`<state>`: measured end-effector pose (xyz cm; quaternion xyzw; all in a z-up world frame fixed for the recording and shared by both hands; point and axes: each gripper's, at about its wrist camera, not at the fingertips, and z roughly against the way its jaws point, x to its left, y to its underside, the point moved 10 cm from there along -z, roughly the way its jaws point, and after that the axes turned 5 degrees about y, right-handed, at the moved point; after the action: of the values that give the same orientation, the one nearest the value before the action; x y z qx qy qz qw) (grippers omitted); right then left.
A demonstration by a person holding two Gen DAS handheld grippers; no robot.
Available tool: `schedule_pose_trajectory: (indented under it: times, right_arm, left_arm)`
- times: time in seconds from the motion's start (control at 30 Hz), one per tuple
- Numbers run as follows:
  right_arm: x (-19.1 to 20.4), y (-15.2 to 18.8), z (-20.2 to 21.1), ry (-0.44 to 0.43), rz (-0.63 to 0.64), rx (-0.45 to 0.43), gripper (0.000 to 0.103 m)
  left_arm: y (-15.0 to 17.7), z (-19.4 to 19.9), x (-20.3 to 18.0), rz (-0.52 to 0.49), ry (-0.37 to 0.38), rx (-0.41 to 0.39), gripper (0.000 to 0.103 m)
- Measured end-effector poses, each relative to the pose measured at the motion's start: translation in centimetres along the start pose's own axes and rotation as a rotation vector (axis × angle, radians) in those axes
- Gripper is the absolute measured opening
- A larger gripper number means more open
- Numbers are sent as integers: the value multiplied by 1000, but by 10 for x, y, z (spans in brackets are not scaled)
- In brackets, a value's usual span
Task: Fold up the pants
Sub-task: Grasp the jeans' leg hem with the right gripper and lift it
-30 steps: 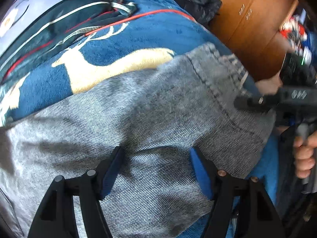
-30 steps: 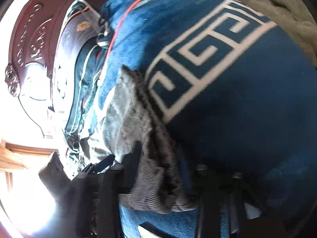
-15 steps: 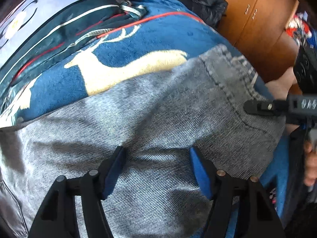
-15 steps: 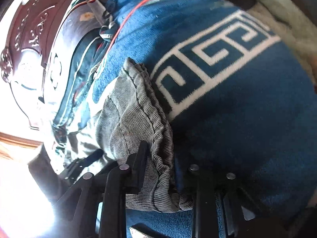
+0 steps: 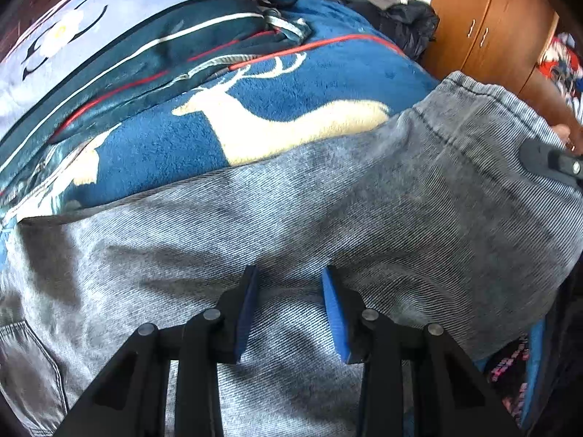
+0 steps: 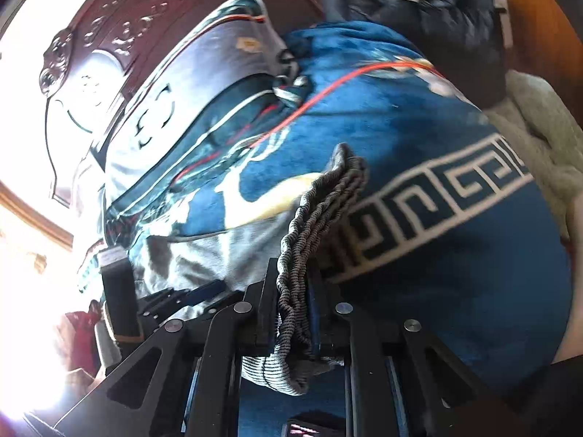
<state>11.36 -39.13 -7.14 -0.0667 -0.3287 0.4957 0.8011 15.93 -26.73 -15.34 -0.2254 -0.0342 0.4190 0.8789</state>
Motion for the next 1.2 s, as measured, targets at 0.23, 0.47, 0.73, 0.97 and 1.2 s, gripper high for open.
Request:
schedule_pose_trajectory:
  times: [0.23,0.47,0.73,0.97,1.2]
  right_arm:
    - [32,-1,0,0,59,4,12]
    - [84,9,-11,-3,160,35,12]
    - [138,29,-36,7,258,92,12]
    - [185,61,-70,-8,328,158,12]
    - [195,113,-133,-33,326,326,35]
  left_arm:
    - [14,41,36,41,-34,-37,40]
    - [50,61,94,128,-84,-21,40]
    - [81,78,137,227,-35,-41,39]
    - [87,94,154,313,55,-124,40]
    - [92,95,178,449,117,-165,43]
